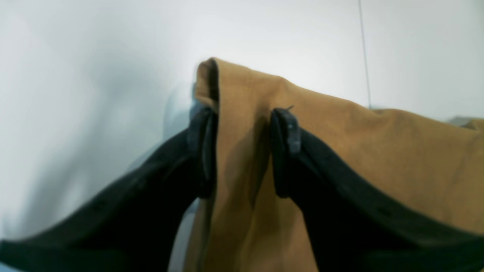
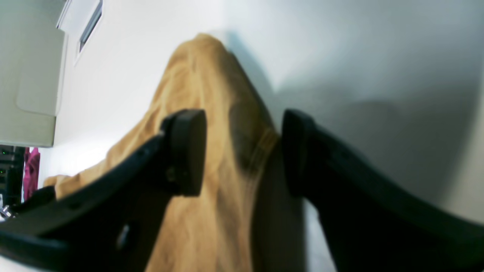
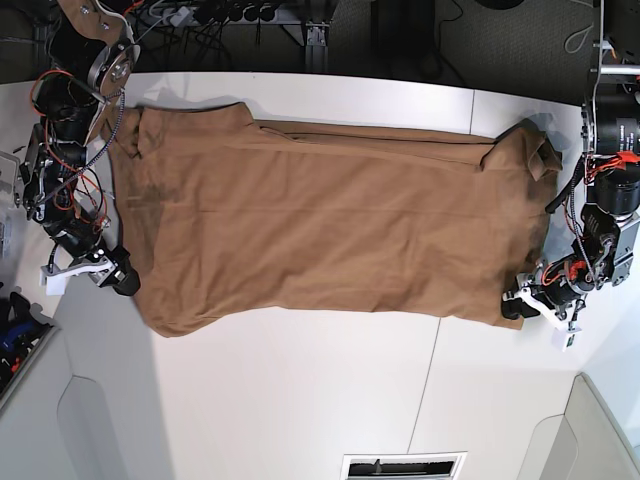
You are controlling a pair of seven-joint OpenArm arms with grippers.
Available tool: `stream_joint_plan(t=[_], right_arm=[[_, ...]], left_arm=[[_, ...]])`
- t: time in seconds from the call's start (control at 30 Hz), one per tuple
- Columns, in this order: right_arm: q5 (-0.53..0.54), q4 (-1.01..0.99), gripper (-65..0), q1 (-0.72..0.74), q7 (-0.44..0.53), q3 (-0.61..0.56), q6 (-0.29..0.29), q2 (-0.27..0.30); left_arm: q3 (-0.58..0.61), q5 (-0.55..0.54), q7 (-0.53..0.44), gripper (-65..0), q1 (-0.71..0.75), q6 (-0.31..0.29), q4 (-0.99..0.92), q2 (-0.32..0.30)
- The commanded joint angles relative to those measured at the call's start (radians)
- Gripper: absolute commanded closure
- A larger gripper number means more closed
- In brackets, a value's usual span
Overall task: Layout the t-shirt on the table in an organized manner, then fold the t-shirt properly
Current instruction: 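Fold the shirt side edge lengthwise over the middle with both grippers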
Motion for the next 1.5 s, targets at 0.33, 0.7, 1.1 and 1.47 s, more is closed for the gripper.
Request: stream_joint_plan(t=[0.33,0.7,1.1,1.47], right_arm=[[0.002,0.011,-32.5,0.039,0.03,0.0,0.008,0.013],[-0.021,0.011,-28.2,0.06,0.046,-0.141,0.007,0.014],[-0.019,0.114,0.0,0.06,0.002,-0.151,0.008,0.016],[0.097,0.305,0.0,-0.017,-0.14,-0.151,0.031,0.021]], left_arm=[[-0.005,-0.01,-0.022,-8.8,-0.03,-0.014,0.014,-0.011],[-0.005,-0.01,0.008,-8.8,-0.03,-0.014,0.014,-0.011],[-0.005,-0.154,0.103,0.0,-0.061,-0.139,0.046,-0.067],[-0.005,-0.365,0.35,0.0,0.001,-0.139,0.216,-0.174]])
